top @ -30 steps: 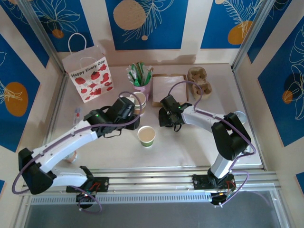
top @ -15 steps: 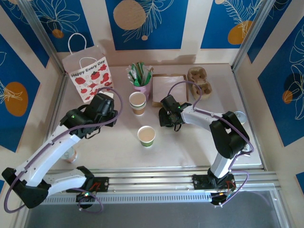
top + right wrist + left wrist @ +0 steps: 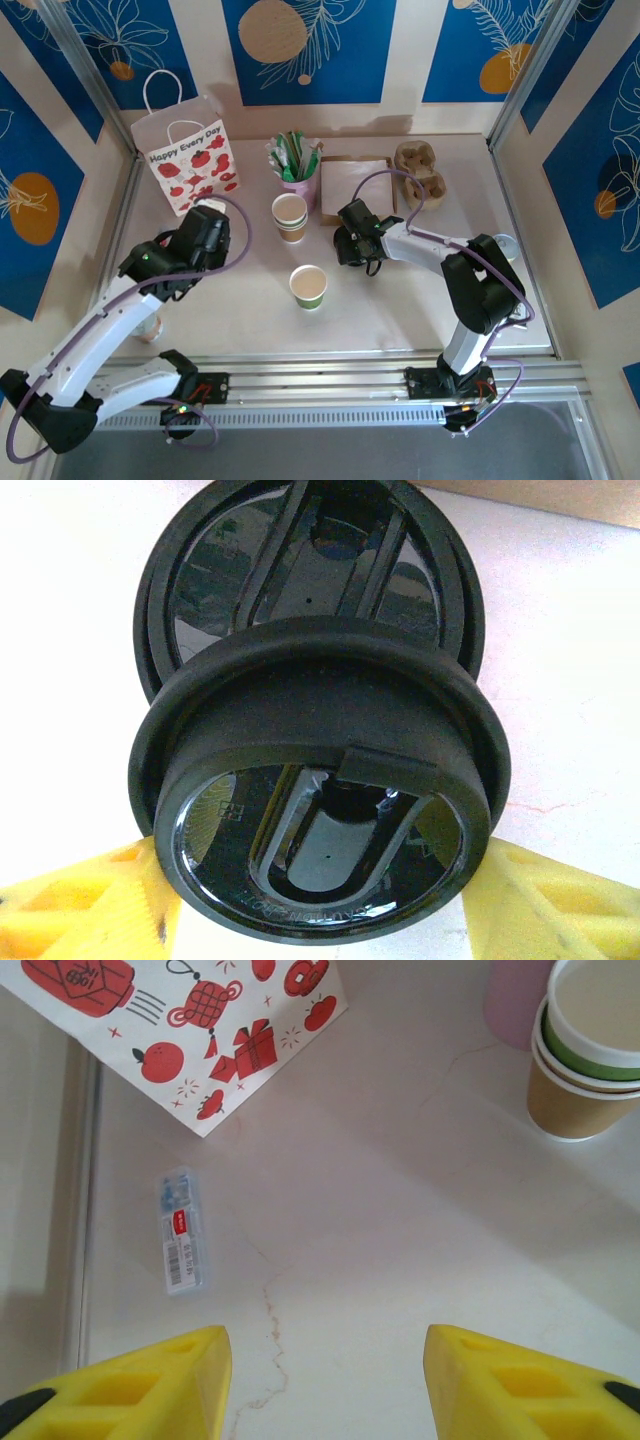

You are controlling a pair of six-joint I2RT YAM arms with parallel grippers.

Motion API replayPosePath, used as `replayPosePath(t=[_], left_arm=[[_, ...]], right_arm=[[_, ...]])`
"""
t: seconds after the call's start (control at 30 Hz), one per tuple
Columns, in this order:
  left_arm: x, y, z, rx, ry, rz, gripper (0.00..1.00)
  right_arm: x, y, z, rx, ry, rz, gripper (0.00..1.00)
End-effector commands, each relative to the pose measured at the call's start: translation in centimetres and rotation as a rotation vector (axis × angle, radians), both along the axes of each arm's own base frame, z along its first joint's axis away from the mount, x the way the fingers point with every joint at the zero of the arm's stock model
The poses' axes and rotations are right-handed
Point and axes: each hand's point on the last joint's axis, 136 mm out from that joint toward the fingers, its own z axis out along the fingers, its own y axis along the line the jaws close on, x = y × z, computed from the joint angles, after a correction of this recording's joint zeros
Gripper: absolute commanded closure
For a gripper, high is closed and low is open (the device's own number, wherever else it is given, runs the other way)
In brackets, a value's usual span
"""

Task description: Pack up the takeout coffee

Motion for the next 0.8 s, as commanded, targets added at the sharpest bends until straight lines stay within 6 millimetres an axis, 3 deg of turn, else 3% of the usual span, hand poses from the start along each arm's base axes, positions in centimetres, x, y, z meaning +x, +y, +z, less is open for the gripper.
replayPosePath(t=[0.0, 0.3, 0.6, 0.77], left_arm=[[0.2, 0.9, 0.5, 0.002, -0.066, 0.023, 0.46], [-0.2, 1.1, -0.2, -0.055, -0.129, 0.018, 0.46], [-0.4, 1.2, -0.7, -0.072, -0.134, 0.012, 0.45], [-0.6, 1.3, -0.7, -0.095, -0.133, 0.015, 0.44]], right_arm=[[-0.4, -0.4, 0.7, -0.007, -0.008, -0.006, 0.33], [-2.4, -0.3, 3.7, -0.009, -0.043, 0.032, 0.33], [-6.5, 0.7, 8.5, 0.023, -0.044, 0.128, 0.39], [-9.1, 2.0, 11.6, 0.027, -0.035, 0.207, 0.36]])
